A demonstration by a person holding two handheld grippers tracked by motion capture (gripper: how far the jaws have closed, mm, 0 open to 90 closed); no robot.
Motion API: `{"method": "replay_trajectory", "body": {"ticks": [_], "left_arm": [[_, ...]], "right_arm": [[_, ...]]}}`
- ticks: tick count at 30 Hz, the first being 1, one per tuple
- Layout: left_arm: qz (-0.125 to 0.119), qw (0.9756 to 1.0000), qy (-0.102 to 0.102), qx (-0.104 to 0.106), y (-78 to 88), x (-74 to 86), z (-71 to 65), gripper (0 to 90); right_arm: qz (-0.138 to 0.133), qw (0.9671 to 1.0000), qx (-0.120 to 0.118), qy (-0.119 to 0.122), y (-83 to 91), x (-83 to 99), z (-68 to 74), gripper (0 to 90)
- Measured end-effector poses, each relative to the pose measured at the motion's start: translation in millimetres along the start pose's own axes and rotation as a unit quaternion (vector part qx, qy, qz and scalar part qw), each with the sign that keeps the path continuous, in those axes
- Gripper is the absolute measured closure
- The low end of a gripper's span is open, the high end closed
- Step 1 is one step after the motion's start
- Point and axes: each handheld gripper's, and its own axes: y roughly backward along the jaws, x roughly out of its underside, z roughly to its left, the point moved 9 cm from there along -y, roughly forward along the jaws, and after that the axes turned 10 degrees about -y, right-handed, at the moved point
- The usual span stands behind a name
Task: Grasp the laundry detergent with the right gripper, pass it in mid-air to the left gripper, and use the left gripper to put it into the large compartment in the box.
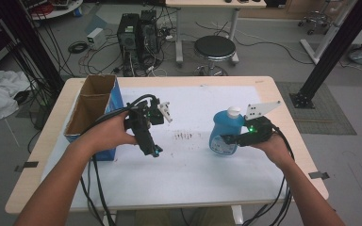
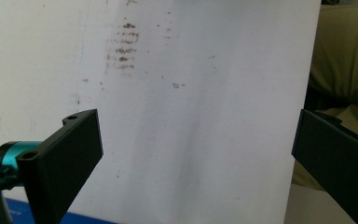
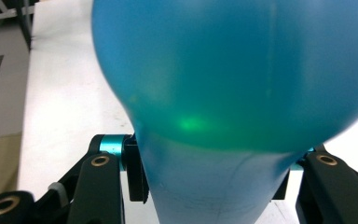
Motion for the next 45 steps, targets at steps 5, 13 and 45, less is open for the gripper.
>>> {"method": "replay_trajectory", "body": {"ticks": [5,13,45], "left_arm": [[-0.001,1.0000,-0.009,0.002,5.7,-9.6,-0.8,1.7],[0.004,0.9997,-0.022,0.006,14.4,-21.4,-1.5,1.7],[0.002,0.9971,-0.059,0.049,31.2,-65.5,-5.6,1.7]], "right_arm": [[-0.002,0.9997,-0.017,0.016,4.4,-13.9,16.4,46.2],[0.003,0.9978,-0.050,0.044,5.5,-29.3,37.0,46.2],[0.037,0.9865,-0.124,0.101,-48.4,-56.6,91.3,46.3]]}}
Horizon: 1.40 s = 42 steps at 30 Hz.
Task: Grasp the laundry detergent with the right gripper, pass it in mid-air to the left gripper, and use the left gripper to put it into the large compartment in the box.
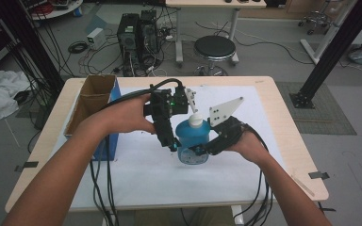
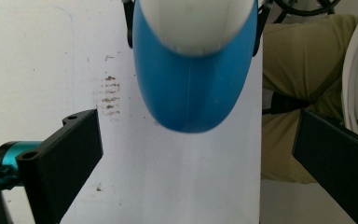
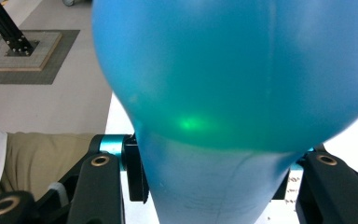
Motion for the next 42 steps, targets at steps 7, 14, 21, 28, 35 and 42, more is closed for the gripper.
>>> {"method": "replay_trajectory", "body": {"ticks": [7,14,21,28,35,42], "left_arm": [[0.005,1.0000,0.000,0.005,-2.5,-1.0,1.0,1.7],[0.009,0.9999,-0.005,0.008,-6.1,-5.1,2.5,1.7],[0.013,0.9998,-0.008,0.012,-10.2,-7.9,4.3,1.7],[0.016,0.9997,-0.011,0.017,-15.2,-10.0,4.2,2.3],[0.020,0.9992,-0.021,0.026,-18.1,-10.9,2.9,9.9],[0.018,0.9992,-0.024,0.027,-17.7,-10.3,2.7,16.0]], "right_arm": [[0.007,1.0000,-0.005,0.005,-11.7,-5.3,2.2,46.3],[0.010,0.9999,-0.007,0.006,-17.9,-11.9,4.0,46.3],[0.009,0.9999,-0.010,0.006,-19.3,-16.3,6.1,46.2],[0.011,0.9999,-0.011,0.005,-19.3,-16.5,7.2,46.2],[0.012,0.9998,-0.014,0.003,-20.4,-16.5,8.8,46.2],[0.013,0.9998,-0.014,0.004,-21.2,-16.3,9.1,46.2]]}}
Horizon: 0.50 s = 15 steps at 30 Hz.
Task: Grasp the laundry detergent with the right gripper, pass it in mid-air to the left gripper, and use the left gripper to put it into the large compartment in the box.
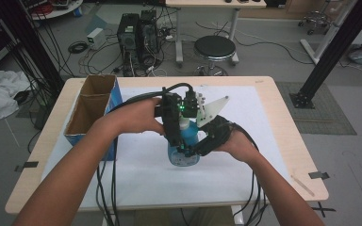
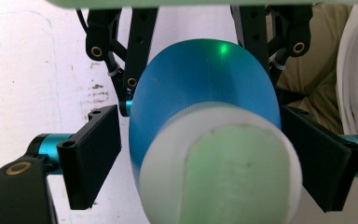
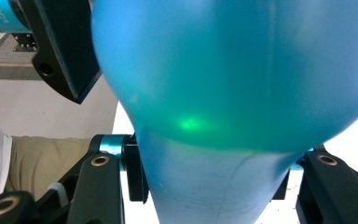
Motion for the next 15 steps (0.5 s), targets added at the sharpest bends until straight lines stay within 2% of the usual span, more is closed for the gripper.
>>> {"method": "replay_trajectory", "body": {"ticks": [2,15], "left_arm": [[-0.002,1.0000,-0.002,0.002,0.2,-0.3,-0.9,20.6],[-0.005,0.9999,-0.012,-0.003,0.1,-2.7,-1.8,27.5]], "right_arm": [[0.000,1.0000,0.000,0.001,-0.1,-0.3,-0.3,46.2],[-0.002,1.0000,-0.003,0.001,-1.5,-1.7,1.0,46.1]]}}
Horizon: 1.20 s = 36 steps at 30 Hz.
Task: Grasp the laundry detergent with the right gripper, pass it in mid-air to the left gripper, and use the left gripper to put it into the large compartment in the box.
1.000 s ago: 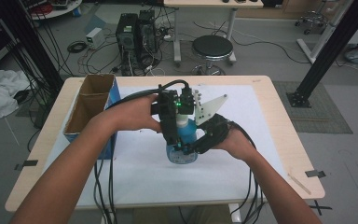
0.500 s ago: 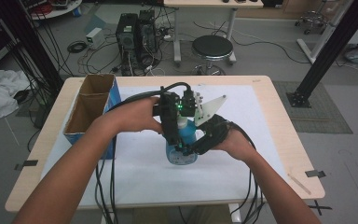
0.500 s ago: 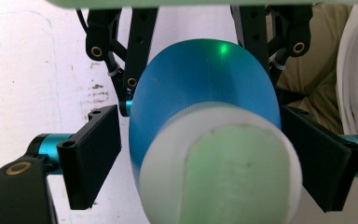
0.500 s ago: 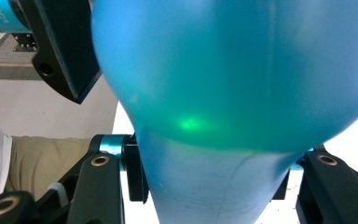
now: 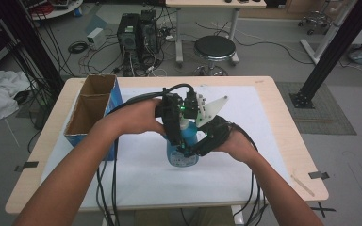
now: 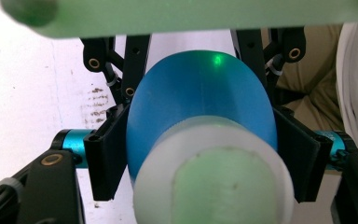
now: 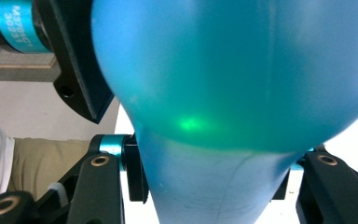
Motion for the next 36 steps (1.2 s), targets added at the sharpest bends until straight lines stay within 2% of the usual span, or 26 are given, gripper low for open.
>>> {"method": "replay_trajectory", "body": {"ticks": [9,15,21,29,30,31,32,33,36], "left_arm": [[-0.002,1.0000,-0.002,-0.006,2.1,1.1,0.4,31.1],[-0.005,0.9999,-0.006,-0.010,3.0,0.6,0.0,36.9],[-0.005,0.9999,-0.009,-0.010,2.8,0.4,-0.7,37.3],[-0.004,0.9998,-0.015,-0.014,4.9,-2.0,-3.2,37.7],[0.000,0.9997,-0.020,-0.015,5.2,-3.0,-4.3,37.7],[0.001,0.9998,-0.018,-0.012,5.5,-3.6,-4.6,37.8],[0.001,0.9998,-0.018,-0.012,5.5,-3.6,-4.6,37.7],[0.003,0.9997,-0.019,-0.015,6.4,-2.7,-5.1,37.8],[0.002,0.9997,-0.015,-0.018,8.9,-0.5,-4.7,37.7]], "right_arm": [[-0.003,1.0000,-0.005,-0.003,-0.3,-0.5,1.3,46.1],[-0.001,1.0000,-0.003,0.000,0.5,0.0,0.6,46.2],[-0.002,1.0000,-0.006,-0.003,0.8,0.1,2.2,46.2],[-0.005,1.0000,-0.005,0.006,1.5,-0.2,3.7,45.5],[-0.006,0.9999,-0.003,0.009,1.7,-0.6,4.0,44.8],[0.000,0.9999,-0.005,0.012,3.1,-1.6,4.9,33.7],[0.000,0.9999,-0.005,0.012,3.1,-1.6,4.9,33.7],[0.003,0.9999,0.008,0.011,6.4,-2.5,4.9,23.0],[0.019,0.9997,0.011,0.008,11.5,0.8,6.2,22.2]]}}
